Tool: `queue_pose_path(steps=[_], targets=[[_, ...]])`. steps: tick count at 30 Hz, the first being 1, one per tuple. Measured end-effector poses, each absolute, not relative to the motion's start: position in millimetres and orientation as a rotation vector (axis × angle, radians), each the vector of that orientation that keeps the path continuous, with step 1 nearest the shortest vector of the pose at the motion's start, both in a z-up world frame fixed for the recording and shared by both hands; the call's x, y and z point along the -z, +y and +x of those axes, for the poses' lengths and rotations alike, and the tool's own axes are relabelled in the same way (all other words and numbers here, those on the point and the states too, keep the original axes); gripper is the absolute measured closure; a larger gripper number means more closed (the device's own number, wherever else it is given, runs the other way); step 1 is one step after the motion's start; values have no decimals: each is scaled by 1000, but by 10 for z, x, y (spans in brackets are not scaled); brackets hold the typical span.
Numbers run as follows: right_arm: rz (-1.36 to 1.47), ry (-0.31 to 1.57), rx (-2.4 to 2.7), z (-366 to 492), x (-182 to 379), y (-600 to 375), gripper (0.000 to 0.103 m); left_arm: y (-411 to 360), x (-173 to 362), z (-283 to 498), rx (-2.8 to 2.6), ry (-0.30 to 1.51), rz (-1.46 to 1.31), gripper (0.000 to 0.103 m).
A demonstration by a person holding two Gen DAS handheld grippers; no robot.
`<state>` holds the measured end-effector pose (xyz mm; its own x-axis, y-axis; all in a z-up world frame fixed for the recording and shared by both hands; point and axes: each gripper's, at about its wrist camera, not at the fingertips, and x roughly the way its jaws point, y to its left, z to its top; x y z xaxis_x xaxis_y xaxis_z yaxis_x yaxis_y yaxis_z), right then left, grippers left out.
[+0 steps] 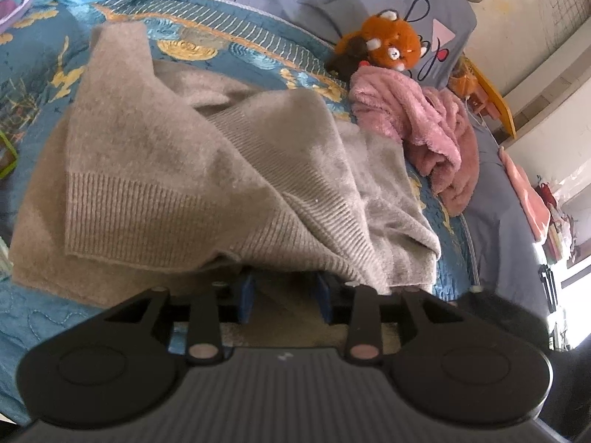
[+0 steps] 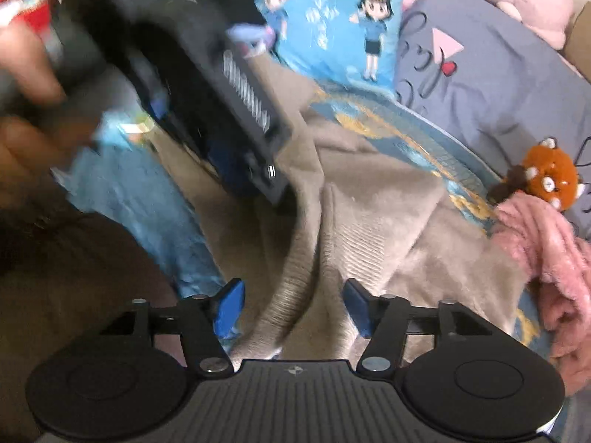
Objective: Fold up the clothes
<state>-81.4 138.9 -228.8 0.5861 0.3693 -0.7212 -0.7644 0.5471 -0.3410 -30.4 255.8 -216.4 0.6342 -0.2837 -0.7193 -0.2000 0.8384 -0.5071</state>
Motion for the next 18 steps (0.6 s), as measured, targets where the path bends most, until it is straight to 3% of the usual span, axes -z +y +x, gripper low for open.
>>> queue_pose_path(steps=[2,5,6,9,10,18], targets=[[-669,671,-665,-741,2345,1388,75,2556,2043,-341,65,881,-573,65],[-556,742,-602,-591,2381,1312,84,2564,1834,-404,95,849,-539,65],[-520,757,-597,-559,2379,1278,85,2572,1764,-417,102,839,-528,63],[-498,757,-598,-553,2394,1268,86,2669,1588,-292,60,821,-489,33],[-496,757,-601,-554,2403,1271,86,2704,1550,-192,42,822,-478,28],[-407,795,-623,-486,2429,1158,85,3120,1783,963,-13,929,-749,23]])
